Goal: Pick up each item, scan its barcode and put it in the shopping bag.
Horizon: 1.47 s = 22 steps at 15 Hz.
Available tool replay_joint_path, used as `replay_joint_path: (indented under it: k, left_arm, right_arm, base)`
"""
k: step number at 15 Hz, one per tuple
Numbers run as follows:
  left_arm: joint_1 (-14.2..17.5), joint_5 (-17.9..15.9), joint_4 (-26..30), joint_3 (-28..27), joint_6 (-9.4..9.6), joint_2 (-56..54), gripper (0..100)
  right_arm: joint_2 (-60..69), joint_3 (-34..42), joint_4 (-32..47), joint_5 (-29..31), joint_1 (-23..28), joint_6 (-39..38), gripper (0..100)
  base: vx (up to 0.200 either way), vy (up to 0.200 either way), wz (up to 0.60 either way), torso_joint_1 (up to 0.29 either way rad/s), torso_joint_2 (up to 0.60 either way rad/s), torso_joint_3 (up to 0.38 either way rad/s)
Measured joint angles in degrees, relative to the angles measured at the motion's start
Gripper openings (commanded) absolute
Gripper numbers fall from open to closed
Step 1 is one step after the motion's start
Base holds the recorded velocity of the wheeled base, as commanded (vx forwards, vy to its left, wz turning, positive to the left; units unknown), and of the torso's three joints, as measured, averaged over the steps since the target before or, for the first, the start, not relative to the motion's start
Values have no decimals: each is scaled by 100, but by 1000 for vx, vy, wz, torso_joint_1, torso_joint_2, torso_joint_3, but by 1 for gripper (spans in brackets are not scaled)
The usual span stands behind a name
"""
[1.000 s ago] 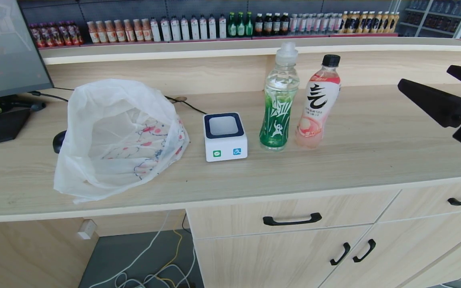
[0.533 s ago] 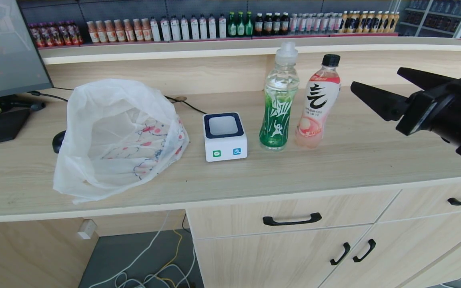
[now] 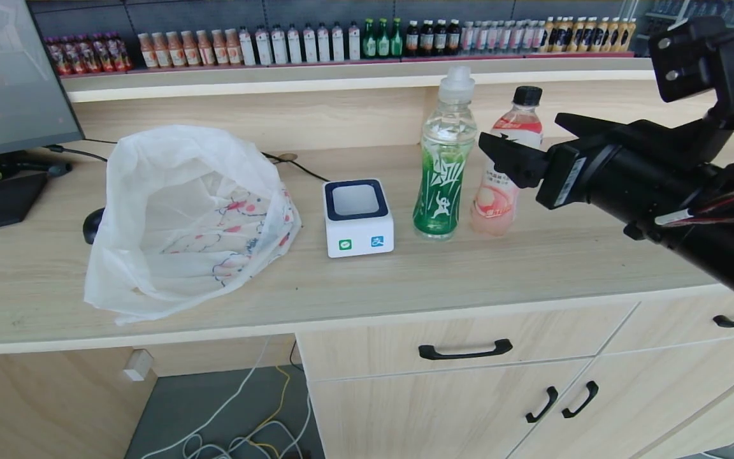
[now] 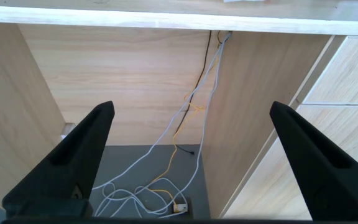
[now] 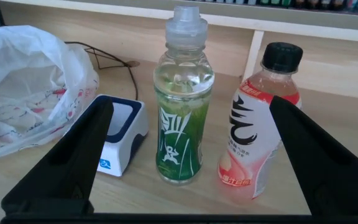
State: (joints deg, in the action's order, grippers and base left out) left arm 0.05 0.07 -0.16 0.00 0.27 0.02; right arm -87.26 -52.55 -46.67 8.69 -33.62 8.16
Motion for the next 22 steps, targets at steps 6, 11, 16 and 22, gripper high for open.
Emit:
replay_joint_path:
  k: [6,11,16,22]
  left_arm:
    - [0,0,0,0,-2,0,100]
    - [2,-2,0,0,0,0,100]
    - [2,-2,0,0,-2,0,100]
    - [2,0,2,0,-2,0,100]
  right_arm:
    - [-546,-434,-16,635,-293,-162,100]
    - [-995,-916,-18,727,-218,-224,100]
    - [-1304,-1073,-18,723,-201,-222,100]
    - [-1543,-1098,-22,720,-201,-226,100]
  base:
    - [0,0,0,0,0,0]
    - [0,0,0,0,0,0]
    - [0,0,0,0,0,0]
    - [0,0,0,0,0,0]
